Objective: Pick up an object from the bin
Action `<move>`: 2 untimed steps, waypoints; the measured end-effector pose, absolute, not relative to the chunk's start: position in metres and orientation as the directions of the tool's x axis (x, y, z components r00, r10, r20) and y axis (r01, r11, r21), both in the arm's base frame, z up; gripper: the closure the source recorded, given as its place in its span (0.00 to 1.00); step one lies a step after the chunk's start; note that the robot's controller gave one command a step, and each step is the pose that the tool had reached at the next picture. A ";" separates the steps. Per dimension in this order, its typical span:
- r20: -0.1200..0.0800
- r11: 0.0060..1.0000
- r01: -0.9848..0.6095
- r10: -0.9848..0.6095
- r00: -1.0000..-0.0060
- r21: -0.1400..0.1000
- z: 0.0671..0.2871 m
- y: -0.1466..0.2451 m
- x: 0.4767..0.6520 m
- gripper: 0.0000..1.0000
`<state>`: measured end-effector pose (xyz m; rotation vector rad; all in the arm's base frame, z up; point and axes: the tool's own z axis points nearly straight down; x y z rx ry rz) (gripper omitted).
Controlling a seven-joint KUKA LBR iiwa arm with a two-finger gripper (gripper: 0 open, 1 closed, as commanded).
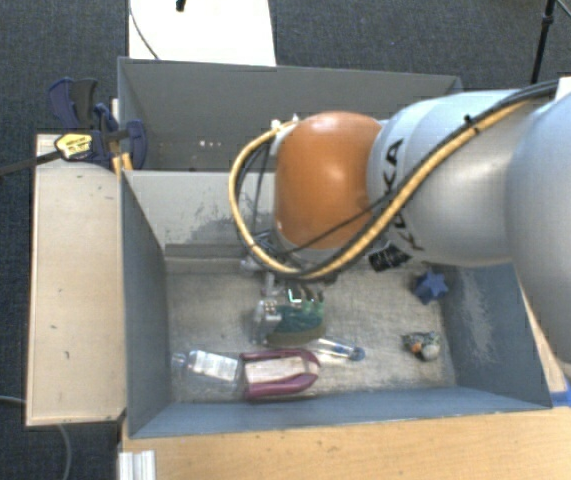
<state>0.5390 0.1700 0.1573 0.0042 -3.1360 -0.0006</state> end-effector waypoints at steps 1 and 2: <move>-0.019 0.982 -0.191 -0.191 -0.981 0.005 0.089 0.125 0.481 0.00; -0.012 0.982 -0.189 -0.189 -0.982 0.005 0.089 0.126 0.480 1.00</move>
Offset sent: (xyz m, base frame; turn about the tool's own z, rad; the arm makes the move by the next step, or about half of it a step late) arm -0.0627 -0.0470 -0.0729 -0.1923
